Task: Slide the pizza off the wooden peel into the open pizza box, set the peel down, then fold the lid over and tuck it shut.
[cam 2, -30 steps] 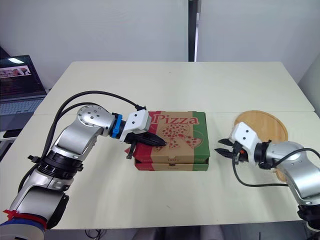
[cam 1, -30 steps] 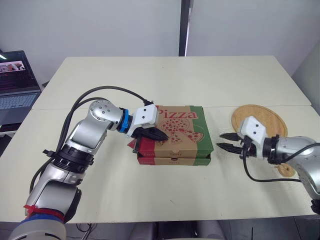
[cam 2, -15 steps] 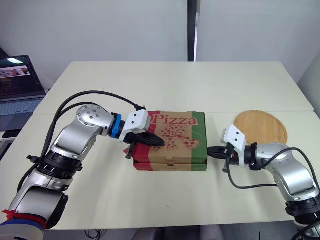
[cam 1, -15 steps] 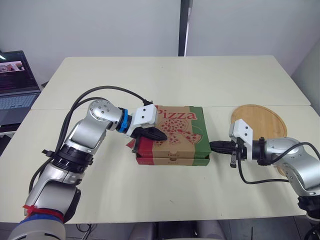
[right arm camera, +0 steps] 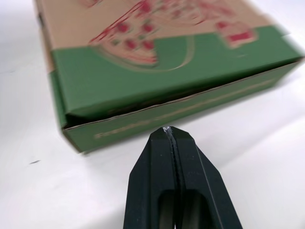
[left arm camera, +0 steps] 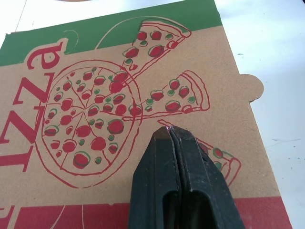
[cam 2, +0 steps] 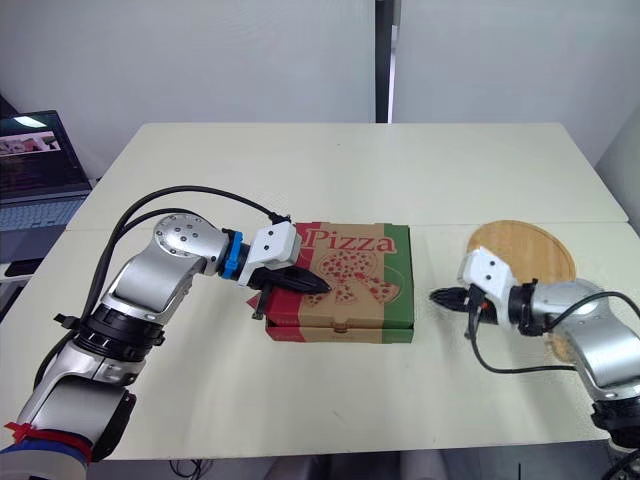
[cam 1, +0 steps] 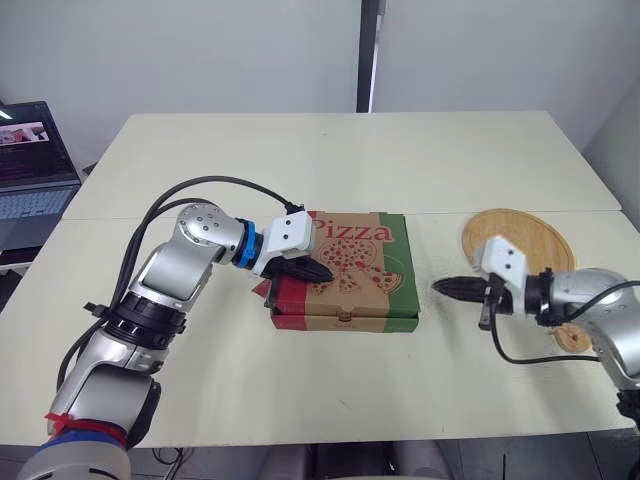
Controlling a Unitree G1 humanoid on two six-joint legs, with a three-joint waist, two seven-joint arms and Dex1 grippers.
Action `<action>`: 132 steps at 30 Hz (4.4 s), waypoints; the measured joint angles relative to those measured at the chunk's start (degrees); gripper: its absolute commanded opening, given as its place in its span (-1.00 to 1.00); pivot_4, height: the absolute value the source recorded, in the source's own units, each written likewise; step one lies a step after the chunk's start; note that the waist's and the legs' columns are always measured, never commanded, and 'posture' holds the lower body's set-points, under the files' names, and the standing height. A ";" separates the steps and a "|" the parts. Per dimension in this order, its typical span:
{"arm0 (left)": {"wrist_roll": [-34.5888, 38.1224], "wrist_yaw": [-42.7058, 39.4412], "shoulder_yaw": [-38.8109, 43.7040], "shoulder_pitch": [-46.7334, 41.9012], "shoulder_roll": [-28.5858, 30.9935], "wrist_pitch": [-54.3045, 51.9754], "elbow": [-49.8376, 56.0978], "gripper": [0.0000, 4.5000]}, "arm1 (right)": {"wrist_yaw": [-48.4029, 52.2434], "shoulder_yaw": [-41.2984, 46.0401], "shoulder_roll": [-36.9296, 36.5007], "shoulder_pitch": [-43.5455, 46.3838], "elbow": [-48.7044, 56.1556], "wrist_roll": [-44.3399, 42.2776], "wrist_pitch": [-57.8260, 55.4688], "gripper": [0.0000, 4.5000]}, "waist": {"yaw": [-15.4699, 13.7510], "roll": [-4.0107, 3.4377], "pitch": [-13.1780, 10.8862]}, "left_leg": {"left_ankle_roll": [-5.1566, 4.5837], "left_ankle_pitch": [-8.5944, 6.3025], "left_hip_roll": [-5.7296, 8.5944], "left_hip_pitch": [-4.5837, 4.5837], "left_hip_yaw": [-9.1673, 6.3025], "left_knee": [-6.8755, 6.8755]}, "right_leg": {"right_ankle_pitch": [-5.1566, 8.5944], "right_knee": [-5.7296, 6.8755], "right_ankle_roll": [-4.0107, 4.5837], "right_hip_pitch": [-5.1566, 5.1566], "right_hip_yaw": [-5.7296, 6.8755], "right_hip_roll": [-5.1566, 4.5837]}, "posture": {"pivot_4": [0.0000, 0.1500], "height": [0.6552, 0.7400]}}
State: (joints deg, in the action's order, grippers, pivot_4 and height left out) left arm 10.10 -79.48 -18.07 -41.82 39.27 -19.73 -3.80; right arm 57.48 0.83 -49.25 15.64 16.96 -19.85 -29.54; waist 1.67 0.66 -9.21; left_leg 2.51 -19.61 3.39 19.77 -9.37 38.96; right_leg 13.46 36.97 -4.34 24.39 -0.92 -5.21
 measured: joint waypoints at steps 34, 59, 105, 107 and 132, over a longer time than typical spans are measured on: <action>0.03 2.52 12.15 11.22 16.34 5.02 -3.43 -1.00 | -1.08 -20.59 18.23 14.75 -4.59 8.71 5.72 -0.99 | -0.08 -0.02 0.00 | 0.01 0.00 0.01 0.10 -0.04 -0.02 | 0.00 0.04 0.01 0.19 0.01 0.00 | 1.00 1.00; 0.36 3.73 9.08 9.78 8.97 1.49 0.75 -1.00 | 1.24 -20.59 18.10 14.63 -4.69 9.49 5.95 -0.99 | 0.16 -0.02 0.00 | 0.01 0.00 0.01 0.09 -0.02 -0.03 | 0.00 0.07 0.01 0.22 -0.02 0.01 | 1.00 1.00; -0.92 7.88 8.97 12.47 5.63 2.62 4.77 -1.00 | 8.42 -20.60 18.38 20.10 -8.40 9.48 5.48 -0.99 | 0.03 -0.02 0.00 | 0.01 0.00 0.01 0.10 -0.03 -0.03 | 0.00 0.06 0.01 0.22 -0.02 0.00 | 1.00 1.00; -0.50 7.57 8.97 12.47 5.69 2.27 5.48 -1.00 | 9.07 -20.65 18.17 20.41 -8.40 9.50 5.49 -0.99 | 0.03 -0.02 0.00 | 0.01 0.00 0.01 0.10 -0.03 -0.03 | 0.00 0.05 0.01 0.22 -0.02 0.00 | 1.00 1.00; -0.81 2.93 6.87 17.71 10.45 1.09 11.20 -1.00 | 11.27 -21.27 17.14 21.15 -8.41 9.57 5.55 -0.99 | 0.13 -0.02 0.00 | 0.01 0.00 -0.01 0.10 -0.01 -0.06 | 0.00 0.06 0.01 0.25 -0.03 0.01 | 1.00 1.00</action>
State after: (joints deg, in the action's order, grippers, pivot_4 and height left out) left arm 9.29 -76.55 -11.20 -24.11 49.72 -18.64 7.40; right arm 68.76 -20.43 -32.11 36.79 8.55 -10.28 -24.00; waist 1.79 0.64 -9.21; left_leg 2.51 -19.61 3.38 19.87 -9.37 38.90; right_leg 13.46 37.03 -4.33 24.63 -0.95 -5.20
